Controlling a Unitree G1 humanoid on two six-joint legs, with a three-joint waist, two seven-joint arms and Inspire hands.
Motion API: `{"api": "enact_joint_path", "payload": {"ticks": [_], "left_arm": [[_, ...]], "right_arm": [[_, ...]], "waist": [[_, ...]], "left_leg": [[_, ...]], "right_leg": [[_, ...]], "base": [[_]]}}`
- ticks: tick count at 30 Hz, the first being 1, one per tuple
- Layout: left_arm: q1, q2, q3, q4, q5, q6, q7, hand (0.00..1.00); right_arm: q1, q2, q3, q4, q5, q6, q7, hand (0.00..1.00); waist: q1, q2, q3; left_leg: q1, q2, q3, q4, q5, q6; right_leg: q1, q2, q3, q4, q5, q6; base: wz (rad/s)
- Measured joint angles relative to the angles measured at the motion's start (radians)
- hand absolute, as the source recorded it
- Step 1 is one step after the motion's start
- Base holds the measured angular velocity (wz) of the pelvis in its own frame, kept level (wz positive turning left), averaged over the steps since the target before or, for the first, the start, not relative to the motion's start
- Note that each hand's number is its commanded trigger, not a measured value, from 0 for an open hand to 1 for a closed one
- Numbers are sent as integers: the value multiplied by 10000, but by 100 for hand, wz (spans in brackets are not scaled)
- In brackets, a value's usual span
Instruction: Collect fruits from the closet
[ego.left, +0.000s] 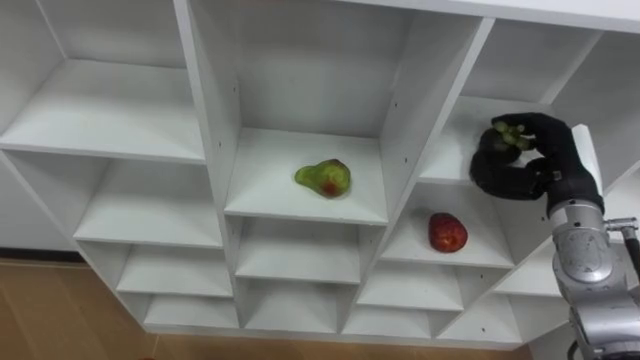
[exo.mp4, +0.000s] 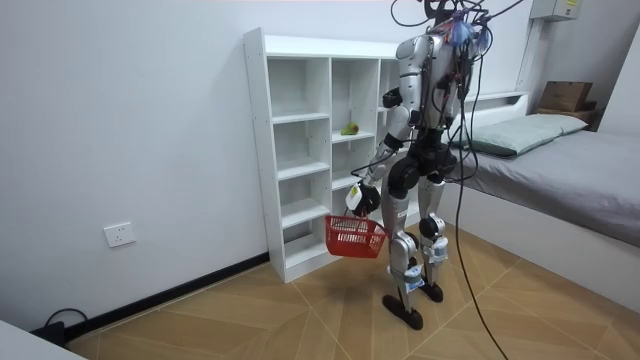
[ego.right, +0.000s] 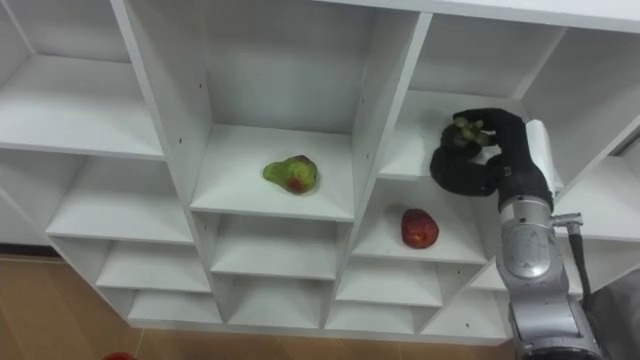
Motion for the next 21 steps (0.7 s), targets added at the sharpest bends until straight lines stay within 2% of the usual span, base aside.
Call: {"api": "enact_joint_path", "payload": {"ticks": [3, 7, 11, 16, 21], "left_arm": [[13, -45, 17, -4, 87, 3, -5, 100], [2, -60, 20, -5, 86, 5, 2, 100], [13, -62, 36, 3, 42, -1, 29, 100], [48, -152, 25, 11, -38, -22, 277, 100], [55, -169, 20, 42, -815, -216, 427, 100]], "right_arm": [[459, 4, -9, -703, 131, 62, 21, 100], [1008, 37, -10, -1607, 92, 140, 34, 100], [1264, 97, -11, -1976, 237, 174, 59, 100], [1791, 449, -7, -2694, 438, 202, 157, 100], [2410, 461, 26, -3466, 540, 204, 195, 100]], "waist": [[5, 66, -50], [-20, 227, -65], [-17, 277, -59], [-54, 302, -43], [-82, 385, -17]], "left_leg": [[-55, 0, 13, 1, 0, -1], [-98, -3, 26, -2, 0, -1], [-97, -2, 56, 1, 0, 0], [-81, 6, 211, -9, 0, 0], [-97, 3, 291, -53, -3, 3]], "right_leg": [[-47, -3, -21, 0, 1, -1], [-121, -6, -30, 10, 1, 0], [-134, -9, -4, 12, 1, 0], [-159, -1, 148, 16, 1, 0], [-240, 19, 263, 26, 0, 2]], "base": [[0], [-2], [-1], [-7], [-4]]}}
